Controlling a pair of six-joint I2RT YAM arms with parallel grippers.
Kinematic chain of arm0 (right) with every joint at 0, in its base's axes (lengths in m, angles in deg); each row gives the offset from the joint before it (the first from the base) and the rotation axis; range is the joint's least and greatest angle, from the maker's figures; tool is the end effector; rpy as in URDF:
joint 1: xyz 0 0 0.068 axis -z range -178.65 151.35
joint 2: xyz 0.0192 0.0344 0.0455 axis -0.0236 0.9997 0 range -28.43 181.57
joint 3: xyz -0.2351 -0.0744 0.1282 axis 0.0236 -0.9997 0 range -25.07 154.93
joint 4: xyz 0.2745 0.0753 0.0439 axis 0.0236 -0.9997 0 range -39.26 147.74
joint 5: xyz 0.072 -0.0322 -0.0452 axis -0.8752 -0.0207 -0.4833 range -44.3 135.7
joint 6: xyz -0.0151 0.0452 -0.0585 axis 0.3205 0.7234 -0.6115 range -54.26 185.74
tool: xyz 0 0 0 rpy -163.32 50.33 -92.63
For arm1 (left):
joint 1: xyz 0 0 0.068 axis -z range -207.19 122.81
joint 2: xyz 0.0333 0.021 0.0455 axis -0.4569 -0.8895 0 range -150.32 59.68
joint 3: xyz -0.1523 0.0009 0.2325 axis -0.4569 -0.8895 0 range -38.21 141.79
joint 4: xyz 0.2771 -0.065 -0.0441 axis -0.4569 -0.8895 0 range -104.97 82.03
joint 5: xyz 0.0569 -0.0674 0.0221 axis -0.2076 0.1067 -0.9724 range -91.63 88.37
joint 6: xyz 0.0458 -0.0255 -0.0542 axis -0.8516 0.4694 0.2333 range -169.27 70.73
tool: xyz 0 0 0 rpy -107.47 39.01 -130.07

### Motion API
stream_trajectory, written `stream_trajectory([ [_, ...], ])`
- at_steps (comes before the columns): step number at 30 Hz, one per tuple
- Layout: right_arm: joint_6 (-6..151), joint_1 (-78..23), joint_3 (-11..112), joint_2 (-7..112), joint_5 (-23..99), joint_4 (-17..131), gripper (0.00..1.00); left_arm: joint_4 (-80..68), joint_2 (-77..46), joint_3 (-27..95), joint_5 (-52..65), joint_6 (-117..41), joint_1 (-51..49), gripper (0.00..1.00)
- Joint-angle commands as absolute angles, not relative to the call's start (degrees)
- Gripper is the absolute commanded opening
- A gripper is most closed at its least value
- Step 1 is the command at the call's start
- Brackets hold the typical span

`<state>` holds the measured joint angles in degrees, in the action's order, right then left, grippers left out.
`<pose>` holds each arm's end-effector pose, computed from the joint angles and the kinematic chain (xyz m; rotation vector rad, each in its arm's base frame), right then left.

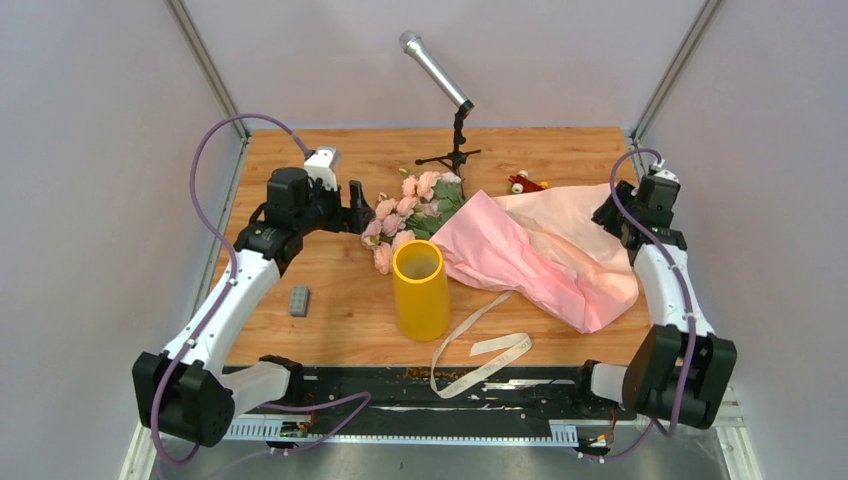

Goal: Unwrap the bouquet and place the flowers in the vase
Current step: Unfold the wrapping paper at the center of the board.

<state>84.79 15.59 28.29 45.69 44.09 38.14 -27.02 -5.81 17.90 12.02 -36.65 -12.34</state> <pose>0.3182 -0.0789 0.2426 0.6377 2.1849 0.0760 0.2930 -0.0932 0.3086 0.1897 2.0875 -0.5389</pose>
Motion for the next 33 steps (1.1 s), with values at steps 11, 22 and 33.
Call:
stream_trajectory([
  [11, 79.1, 7.42, 24.07, 53.04, 16.0, 42.15, 0.34, -25.85, -4.13, 20.12, 14.95, -36.44, -12.69, 1.0],
  [22, 78.5, 8.35, 35.94, 70.34, 24.4, 38.68, 0.28, -27.64, -5.72, 20.89, 13.37, -38.92, -12.69, 1.0],
  [33, 78.58, 14.61, 42.94, 78.22, 26.32, 38.05, 0.28, -26.99, -4.71, 20.75, 14.75, -38.38, -12.69, 1.0],
])
